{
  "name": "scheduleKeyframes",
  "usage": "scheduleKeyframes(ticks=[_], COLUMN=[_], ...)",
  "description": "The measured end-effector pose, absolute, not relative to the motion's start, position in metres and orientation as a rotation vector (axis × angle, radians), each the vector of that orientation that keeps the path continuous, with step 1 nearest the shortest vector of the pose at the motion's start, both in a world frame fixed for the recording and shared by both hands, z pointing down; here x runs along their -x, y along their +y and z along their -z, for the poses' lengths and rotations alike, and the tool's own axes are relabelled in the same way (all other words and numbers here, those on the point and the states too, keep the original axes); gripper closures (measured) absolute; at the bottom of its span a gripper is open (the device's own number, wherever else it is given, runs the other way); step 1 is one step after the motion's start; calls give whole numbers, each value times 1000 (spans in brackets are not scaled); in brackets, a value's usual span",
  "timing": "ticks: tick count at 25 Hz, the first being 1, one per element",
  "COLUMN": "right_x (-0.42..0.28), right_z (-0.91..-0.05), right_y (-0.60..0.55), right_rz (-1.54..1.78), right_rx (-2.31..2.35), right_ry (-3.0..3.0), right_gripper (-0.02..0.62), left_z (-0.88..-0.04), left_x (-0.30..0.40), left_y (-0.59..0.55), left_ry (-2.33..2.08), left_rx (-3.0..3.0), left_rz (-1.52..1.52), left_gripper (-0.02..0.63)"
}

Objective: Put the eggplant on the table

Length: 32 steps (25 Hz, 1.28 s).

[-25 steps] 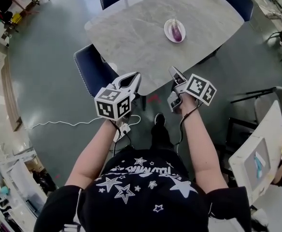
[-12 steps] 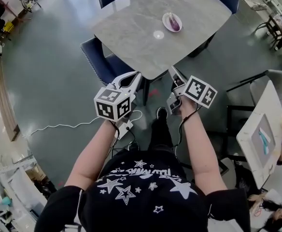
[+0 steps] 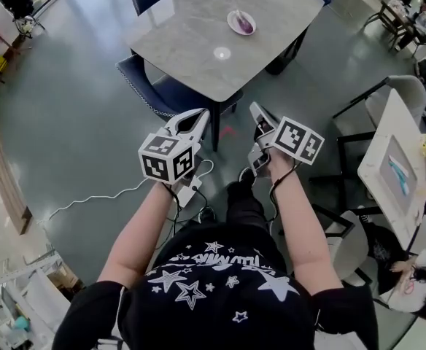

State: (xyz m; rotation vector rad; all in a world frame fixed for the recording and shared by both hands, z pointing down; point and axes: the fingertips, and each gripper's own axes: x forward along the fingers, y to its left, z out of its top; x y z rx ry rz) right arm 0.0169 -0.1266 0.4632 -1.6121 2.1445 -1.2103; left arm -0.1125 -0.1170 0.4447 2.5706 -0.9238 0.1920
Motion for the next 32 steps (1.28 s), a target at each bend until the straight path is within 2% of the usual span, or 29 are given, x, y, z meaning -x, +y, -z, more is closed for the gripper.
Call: scheduleKeyframes(ticks=[32], right_x=[-54], right_z=[-385], right_y=[37], right_rz=[843], right_rx=[1621], right_ry=[2409], right_gripper=[589], left_z=[-394], left_x=[43], left_y=[52], left_ry=[-989], left_rx=[-2617], left_rz=[-146], left_gripper=[600])
